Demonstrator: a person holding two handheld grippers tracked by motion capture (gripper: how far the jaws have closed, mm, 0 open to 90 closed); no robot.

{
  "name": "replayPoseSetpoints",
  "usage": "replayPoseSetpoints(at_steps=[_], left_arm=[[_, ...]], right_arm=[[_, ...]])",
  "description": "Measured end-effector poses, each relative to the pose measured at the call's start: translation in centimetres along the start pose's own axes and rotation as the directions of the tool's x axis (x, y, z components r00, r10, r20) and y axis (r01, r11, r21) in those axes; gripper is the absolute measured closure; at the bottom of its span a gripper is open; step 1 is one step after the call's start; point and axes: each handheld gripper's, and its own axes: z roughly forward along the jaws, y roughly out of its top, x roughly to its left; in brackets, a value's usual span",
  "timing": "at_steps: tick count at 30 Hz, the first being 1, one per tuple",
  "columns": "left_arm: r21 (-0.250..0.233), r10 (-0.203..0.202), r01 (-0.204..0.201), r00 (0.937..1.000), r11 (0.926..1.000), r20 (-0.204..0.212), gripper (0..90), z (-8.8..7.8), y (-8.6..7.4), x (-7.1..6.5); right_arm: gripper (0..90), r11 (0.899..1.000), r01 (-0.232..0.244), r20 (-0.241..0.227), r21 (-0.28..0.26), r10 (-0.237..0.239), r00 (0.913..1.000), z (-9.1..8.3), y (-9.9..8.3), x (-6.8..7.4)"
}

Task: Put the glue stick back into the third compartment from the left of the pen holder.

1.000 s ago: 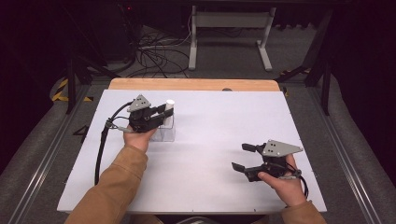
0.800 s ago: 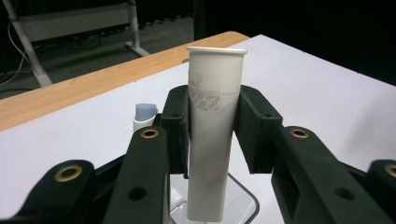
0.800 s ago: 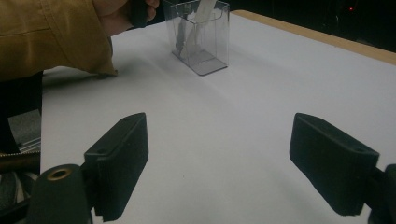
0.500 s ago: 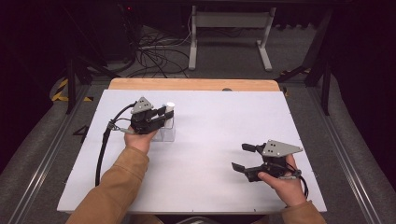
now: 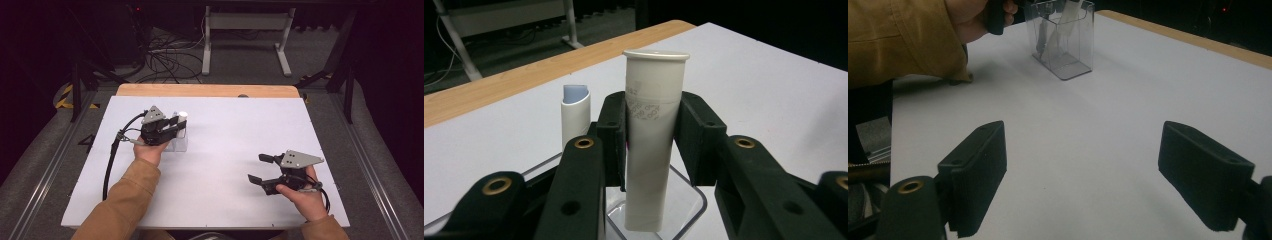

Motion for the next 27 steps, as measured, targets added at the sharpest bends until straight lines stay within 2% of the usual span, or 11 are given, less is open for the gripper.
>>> replayPoseSetpoints(at_steps=[5,10,14,17,20,24,27], left_arm=[[0.013,0.009,-0.009,0.9999,0.9999,0.004,63.8,-0.1,0.0,-0.1],[0.025,0.001,-0.001,0.9999,0.9997,-0.014,35.0,-0.7,0.4,-0.2],[0.001,-0.013,0.013,0.9997,0.9999,-0.019,23.1,-1.7,0.8,-0.3],[-0.034,-0.018,0.018,0.9998,0.9993,0.002,19.0,-2.7,1.3,-0.7],[-0.063,0.001,0.000,0.9999,0.9980,0.017,17.8,-3.7,1.8,-1.3],[-0.069,0.009,-0.006,0.9991,0.9976,0.042,17.0,-4.4,2.0,-1.8],[-0.067,0.027,-0.024,0.9986,0.9974,0.044,16.7,-4.9,2.1,-2.1]], right_arm=[[20.4,1.000,0.001,-0.001,-0.001,-0.001,1.0000,0.0,0.0,0.0],[20.3,1.000,0.001,0.001,-0.006,-0.001,1.0000,0.1,0.1,-0.1],[20.3,1.000,0.003,-0.003,-0.010,-0.003,1.0000,0.3,0.2,-0.2],[20.2,1.000,0.004,-0.004,-0.011,-0.004,1.0000,0.4,0.3,-0.3],[20.2,1.000,0.006,-0.002,-0.012,-0.006,1.0000,0.5,0.4,-0.4],[20.1,1.000,0.006,-0.004,-0.006,-0.006,1.0000,0.6,0.4,-0.3],[20.1,1.000,0.007,-0.002,-0.005,-0.007,1.0000,0.6,0.4,-0.2]])
